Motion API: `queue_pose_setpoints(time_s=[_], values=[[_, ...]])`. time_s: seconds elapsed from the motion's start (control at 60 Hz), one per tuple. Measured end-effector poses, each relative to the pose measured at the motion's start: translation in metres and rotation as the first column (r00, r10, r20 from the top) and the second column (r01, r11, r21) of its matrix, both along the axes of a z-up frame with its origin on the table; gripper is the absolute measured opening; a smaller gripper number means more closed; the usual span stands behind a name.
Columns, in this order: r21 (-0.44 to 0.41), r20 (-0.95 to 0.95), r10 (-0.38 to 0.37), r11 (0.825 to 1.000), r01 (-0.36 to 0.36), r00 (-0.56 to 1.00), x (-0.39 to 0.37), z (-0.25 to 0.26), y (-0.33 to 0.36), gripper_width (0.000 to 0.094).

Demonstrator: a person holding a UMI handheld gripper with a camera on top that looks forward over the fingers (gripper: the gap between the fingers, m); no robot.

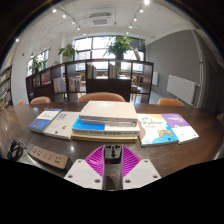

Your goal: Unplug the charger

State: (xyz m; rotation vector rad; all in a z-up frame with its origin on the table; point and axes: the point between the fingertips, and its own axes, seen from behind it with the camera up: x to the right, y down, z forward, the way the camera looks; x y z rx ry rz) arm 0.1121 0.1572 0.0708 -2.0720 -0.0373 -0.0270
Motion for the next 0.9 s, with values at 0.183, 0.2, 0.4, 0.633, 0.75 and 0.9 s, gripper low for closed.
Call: queue_pose_setpoints(time_s=[0.183,0.2,0.4,0.633,0.75,0.9], values=[[-0.089,-0.020,-0.013,0.996,0.011,1.000,0.011,-0.057,-0.010,0.0209],[-0.093,-0.023,-0.013,0.996,0.011,1.000,0.011,-0.060,-0.012,0.0218],[-0.116,0.017,-0.037,0.993,0.039,0.999,0.024,-0.050,-0.024,0.0365],[0.075,0.077,-0.069,0.995,0.064,0.995,0.016,0.095,-0.062,0.0829],[0.145,0.068,-0.057,0.988,0.047,0.996,-0.007,0.157,-0.111,0.0844],[0.169,0.016,-0.037,0.985,0.034,0.999,-0.039,0.190,-0.194,0.0842]])
